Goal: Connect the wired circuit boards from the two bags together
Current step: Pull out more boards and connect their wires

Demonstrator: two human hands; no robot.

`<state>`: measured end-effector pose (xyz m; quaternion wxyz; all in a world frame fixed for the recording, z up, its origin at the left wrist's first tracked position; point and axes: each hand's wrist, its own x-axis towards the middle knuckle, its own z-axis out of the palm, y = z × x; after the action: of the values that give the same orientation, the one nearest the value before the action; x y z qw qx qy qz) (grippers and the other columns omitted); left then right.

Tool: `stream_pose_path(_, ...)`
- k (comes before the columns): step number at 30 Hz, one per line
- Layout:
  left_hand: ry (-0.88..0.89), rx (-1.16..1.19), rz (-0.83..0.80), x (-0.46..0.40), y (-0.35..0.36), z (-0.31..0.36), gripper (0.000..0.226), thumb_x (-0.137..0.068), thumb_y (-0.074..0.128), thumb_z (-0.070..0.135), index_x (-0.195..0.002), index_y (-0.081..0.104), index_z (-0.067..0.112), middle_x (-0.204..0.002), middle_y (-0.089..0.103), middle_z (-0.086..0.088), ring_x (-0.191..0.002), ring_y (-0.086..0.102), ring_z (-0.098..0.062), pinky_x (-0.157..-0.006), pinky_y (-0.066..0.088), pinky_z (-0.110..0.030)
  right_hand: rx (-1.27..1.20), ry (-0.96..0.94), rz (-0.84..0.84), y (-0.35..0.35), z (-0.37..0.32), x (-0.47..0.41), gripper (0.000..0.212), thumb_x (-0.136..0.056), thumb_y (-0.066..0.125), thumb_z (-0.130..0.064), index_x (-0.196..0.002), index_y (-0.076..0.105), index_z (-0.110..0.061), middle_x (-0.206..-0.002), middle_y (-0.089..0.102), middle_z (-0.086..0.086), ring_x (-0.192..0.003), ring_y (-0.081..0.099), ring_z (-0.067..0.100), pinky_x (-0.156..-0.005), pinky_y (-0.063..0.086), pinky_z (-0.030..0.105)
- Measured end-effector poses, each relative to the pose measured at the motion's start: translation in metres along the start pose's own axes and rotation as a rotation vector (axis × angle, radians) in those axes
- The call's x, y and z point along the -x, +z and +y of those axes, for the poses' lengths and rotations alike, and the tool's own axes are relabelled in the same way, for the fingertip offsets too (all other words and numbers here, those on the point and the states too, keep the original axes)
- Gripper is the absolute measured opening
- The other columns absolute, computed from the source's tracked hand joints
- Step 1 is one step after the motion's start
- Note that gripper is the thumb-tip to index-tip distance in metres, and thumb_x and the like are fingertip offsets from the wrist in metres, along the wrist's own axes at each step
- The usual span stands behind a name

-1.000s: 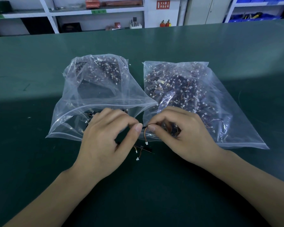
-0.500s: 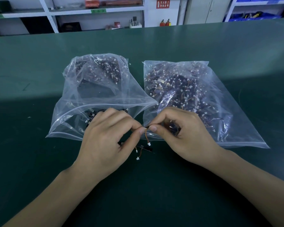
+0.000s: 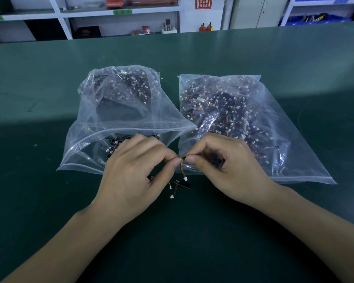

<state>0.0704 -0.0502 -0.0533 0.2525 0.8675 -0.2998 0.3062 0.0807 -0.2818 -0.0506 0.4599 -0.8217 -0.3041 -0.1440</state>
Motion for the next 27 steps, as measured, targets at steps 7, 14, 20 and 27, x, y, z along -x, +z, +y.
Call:
stream_pose_path(7,-0.001,0.006,-0.009,-0.0009,-0.0007,0.0023,0.024,-0.103,0.066,0.028,-0.084,0.074,0.017,-0.085,0.067,0.009,-0.081,0.061,-0.022,-0.078,0.047,-0.041,0.022,-0.026,-0.012,0.0013,-0.0005,0.0007,0.006,-0.099,0.075,-0.013,-0.094,0.076,-0.01,-0.081,0.06,-0.02,-0.07,0.058,0.005,-0.068,0.04,0.011)
stream_pose_path(14,0.012,0.016,0.009,-0.0007,-0.0009,0.0043,0.025,-0.102,0.067,0.026,-0.08,0.073,0.016,-0.081,0.066,0.009,-0.077,0.059,-0.021,-0.075,0.046,-0.041,0.03,-0.055,-0.01,-0.0003,-0.0016,-0.0005,0.005,-0.099,0.076,-0.014,-0.094,0.077,-0.012,-0.083,0.059,-0.021,-0.069,0.056,0.005,-0.068,0.039,0.011)
stream_pose_path(20,0.0,0.03,0.02,0.0001,-0.0013,0.0031,0.025,-0.102,0.068,0.026,-0.08,0.074,0.016,-0.08,0.066,0.01,-0.076,0.058,-0.02,-0.074,0.047,-0.041,0.048,-0.056,-0.008,-0.0007,-0.0004,-0.0006,0.003,-0.098,0.077,-0.01,-0.094,0.078,-0.01,-0.082,0.057,-0.024,-0.07,0.055,0.004,-0.069,0.038,0.011)
stream_pose_path(27,-0.101,0.056,0.08,0.0011,-0.0009,0.0015,0.013,-0.101,0.074,0.027,-0.095,0.082,0.019,-0.09,0.072,0.013,-0.084,0.061,-0.017,-0.075,0.051,-0.034,0.074,-0.02,0.011,-0.0028,0.0007,-0.001,0.016,-0.096,0.081,-0.023,-0.11,0.077,-0.016,-0.094,0.066,-0.014,-0.072,0.058,0.017,-0.07,0.044,0.019)
